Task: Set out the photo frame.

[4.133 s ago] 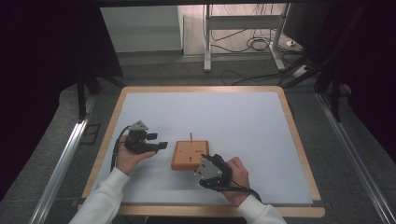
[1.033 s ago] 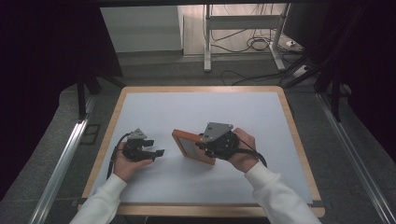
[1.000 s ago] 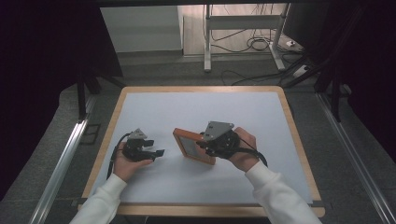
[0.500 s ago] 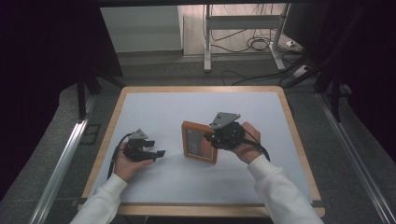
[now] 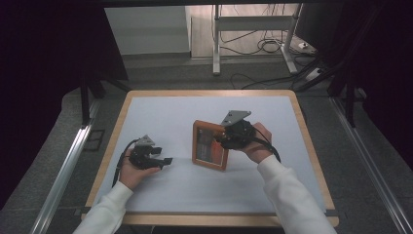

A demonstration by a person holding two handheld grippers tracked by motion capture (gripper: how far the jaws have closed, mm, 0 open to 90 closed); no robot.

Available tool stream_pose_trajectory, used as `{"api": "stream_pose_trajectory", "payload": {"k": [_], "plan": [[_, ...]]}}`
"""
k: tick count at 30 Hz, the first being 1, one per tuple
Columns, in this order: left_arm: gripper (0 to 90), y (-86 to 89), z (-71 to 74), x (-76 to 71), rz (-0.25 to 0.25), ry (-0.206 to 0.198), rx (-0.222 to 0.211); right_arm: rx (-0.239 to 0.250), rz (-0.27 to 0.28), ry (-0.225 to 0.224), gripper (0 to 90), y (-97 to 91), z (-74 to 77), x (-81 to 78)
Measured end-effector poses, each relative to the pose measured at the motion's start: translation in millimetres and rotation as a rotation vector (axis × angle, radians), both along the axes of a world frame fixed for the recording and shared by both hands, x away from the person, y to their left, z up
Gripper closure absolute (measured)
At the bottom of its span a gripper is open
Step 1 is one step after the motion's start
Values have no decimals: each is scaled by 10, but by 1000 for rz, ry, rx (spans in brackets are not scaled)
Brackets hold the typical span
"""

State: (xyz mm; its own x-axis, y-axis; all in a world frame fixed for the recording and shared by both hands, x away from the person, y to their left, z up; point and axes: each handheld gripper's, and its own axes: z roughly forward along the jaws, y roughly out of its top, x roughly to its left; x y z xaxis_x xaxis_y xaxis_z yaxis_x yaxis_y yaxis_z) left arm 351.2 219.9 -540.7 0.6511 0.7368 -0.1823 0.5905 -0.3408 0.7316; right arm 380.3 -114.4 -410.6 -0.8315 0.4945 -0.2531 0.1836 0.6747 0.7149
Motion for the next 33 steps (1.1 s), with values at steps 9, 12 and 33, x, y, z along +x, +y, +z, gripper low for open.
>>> {"api": "stream_pose_trajectory", "payload": {"k": [9,12,33], "plan": [[287,1,0,1,-5,-2,4,28,-28,46,408,-41,-78,203],[286,0,-3,3,-5,0,4,29,-29,40,397,-28,-83,207],[286,-28,3,-13,-11,-4,11,173,-139,12,228,-335,-16,-16]]}}
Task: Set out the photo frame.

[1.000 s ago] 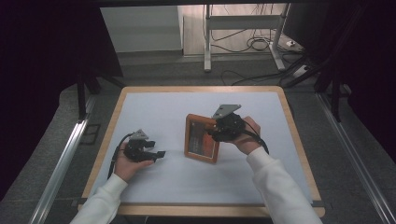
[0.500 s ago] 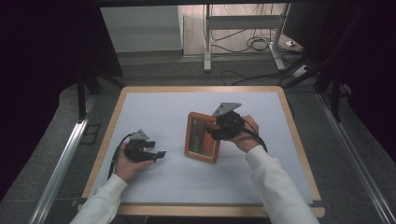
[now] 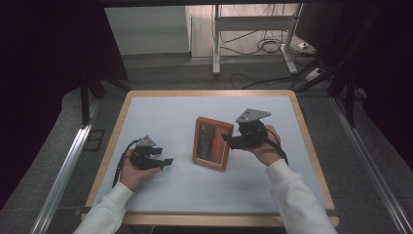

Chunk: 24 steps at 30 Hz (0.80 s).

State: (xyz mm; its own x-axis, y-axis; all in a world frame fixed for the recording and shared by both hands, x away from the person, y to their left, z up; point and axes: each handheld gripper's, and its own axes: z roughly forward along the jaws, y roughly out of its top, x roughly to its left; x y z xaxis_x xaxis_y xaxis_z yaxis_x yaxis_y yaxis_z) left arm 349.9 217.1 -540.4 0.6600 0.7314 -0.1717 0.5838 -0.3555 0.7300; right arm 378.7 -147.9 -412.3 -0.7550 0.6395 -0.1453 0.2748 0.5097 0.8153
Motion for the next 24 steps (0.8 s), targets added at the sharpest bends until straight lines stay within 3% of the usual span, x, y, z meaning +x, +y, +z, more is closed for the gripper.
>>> {"api": "stream_pose_trajectory", "payload": {"k": [12,15,19,24], "plan": [[289,-39,22,-31,3,-28,-1,74,-32,41,260,-367,-240,-309],[289,-64,27,-43,-5,-34,2,79,-27,60,325,-413,-343,-378],[289,-86,28,-53,-10,-39,10,75,9,118,407,-421,-470,-457],[289,-111,38,-84,-3,-50,19,52,53,141,593,-399,-593,-542]]}}
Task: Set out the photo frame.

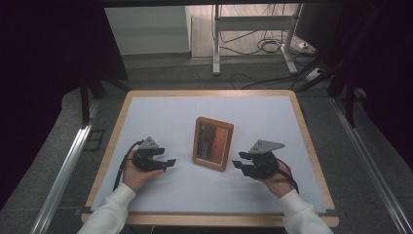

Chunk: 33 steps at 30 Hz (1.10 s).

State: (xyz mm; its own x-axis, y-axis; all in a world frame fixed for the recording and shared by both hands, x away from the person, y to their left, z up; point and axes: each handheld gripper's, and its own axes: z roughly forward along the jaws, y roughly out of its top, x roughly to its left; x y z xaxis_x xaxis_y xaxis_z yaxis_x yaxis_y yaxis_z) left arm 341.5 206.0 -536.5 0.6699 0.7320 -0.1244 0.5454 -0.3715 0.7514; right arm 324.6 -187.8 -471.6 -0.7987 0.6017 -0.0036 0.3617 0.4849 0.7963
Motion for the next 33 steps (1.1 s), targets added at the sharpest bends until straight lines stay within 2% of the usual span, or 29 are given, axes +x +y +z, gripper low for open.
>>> {"api": "stream_pose_trajectory", "payload": {"k": [2,5,11,20,33], "plan": [[290,-9,1,-15,4,-5,-5,-25,16,6,657,14,-53,-9],[290,-11,6,-34,6,-2,-11,-48,16,-10,776,11,-103,-28],[290,3,18,-72,5,-8,-11,-77,44,3,886,52,-169,-88],[290,13,20,-74,-2,-13,-18,-97,92,15,892,303,-294,-126],[292,7,30,-78,-4,-17,-25,-116,122,9,892,557,-417,-87]]}}
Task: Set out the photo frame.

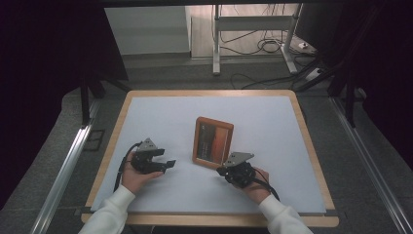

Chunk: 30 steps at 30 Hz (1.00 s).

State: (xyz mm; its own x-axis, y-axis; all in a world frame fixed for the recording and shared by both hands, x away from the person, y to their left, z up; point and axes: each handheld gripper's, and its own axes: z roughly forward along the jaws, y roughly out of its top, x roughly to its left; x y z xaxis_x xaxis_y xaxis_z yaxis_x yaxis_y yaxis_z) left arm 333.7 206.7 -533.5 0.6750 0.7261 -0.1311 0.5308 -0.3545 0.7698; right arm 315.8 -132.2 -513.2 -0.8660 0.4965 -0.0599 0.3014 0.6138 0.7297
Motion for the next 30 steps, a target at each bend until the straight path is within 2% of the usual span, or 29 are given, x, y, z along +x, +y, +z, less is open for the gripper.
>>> {"api": "stream_pose_trajectory", "payload": {"k": [5,12,14,17,30], "plan": [[291,2,-1,0,-2,-3,4,-21,-3,-6,892,29,-56,20],[291,-13,-8,1,-7,-3,5,-23,-46,-20,893,11,-89,82],[291,-12,-10,3,-6,-2,5,-15,-42,-9,894,12,-100,95],[291,-11,-12,4,-6,-1,5,-27,-34,-20,895,21,-106,92],[290,-12,-20,8,-5,2,11,-25,-47,-23,895,-47,-104,133]]}}
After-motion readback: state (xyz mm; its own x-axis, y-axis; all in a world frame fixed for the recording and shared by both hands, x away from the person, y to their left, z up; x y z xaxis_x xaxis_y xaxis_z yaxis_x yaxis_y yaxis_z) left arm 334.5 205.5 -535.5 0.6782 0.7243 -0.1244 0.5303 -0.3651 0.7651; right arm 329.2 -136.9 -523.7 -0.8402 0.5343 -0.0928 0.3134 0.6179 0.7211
